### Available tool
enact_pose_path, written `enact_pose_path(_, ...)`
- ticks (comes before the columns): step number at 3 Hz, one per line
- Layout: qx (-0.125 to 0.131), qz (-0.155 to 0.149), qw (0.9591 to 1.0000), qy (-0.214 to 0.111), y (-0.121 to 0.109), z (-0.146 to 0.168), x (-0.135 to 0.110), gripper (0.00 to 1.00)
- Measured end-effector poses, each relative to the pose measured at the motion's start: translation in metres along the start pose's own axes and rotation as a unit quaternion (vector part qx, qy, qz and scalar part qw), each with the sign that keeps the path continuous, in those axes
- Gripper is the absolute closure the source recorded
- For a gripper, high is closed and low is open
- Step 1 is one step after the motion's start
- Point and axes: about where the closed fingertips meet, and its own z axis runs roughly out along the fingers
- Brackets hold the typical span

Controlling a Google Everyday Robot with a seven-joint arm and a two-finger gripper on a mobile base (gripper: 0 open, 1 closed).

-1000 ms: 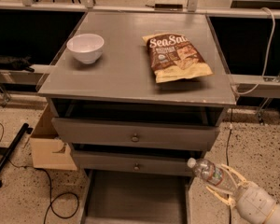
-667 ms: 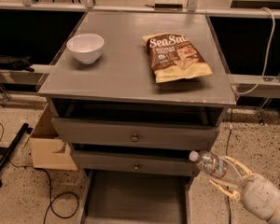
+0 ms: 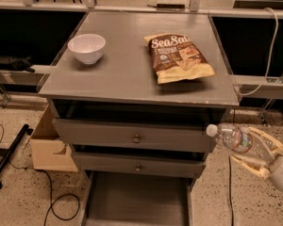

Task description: Pick water bottle from bottom drawer and place on counter

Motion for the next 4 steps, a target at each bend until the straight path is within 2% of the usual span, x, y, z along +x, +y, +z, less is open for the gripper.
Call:
enact_pose_path(1, 0.000, 0.000, 1.0000, 0.000, 0.000, 0.000, 0.000, 1.00)
enact_pose_path(2, 0.006, -0.023, 0.9997, -0.011, -0.016, 0.008, -0.014, 1.00)
enact_pose_path(3, 0.004, -0.062, 0.9976, -0.030, -0.045, 0.034, -0.041, 1.00)
enact_pose_path(4, 0.015, -0.089, 0.9928, -0.078, -0.084, 0.059, -0.089, 1.00)
